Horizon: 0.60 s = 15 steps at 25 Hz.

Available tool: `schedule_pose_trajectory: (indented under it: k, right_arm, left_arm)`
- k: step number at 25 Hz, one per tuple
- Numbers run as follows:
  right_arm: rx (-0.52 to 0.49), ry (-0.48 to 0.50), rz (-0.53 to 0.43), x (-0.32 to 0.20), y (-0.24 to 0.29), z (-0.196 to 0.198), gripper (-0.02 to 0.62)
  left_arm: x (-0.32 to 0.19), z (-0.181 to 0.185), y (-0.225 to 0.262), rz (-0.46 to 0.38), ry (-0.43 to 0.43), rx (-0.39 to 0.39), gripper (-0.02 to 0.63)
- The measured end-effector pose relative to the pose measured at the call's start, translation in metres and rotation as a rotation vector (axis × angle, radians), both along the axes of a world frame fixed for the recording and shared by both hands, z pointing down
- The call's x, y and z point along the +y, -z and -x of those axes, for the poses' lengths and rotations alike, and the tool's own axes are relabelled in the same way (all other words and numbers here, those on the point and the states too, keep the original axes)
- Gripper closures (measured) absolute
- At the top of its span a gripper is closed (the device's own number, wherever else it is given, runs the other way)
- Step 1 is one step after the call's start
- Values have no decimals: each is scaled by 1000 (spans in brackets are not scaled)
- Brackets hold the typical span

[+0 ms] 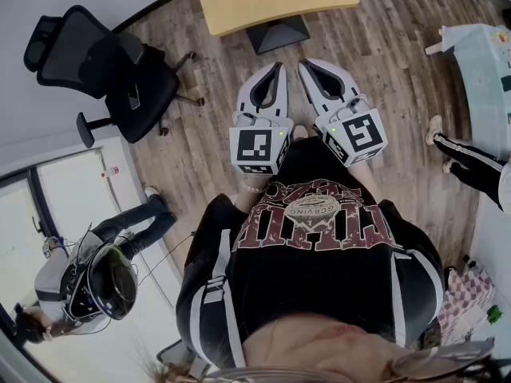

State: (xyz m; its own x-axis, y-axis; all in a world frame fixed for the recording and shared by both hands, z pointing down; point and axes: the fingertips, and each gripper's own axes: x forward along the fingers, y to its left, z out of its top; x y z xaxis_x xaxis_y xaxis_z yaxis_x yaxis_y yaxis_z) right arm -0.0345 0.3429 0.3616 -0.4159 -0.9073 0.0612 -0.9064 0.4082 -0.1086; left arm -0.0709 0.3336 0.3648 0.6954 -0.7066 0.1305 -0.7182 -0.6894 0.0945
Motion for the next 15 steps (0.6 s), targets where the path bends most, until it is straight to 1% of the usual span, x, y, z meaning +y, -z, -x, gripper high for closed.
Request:
schedule_pose_trajectory:
  k: [15]
  right_arm:
    - [-18,15,-6,-1,-1,-1,578]
  left_arm:
    - [-1,-1,-3,4,11,-1,560]
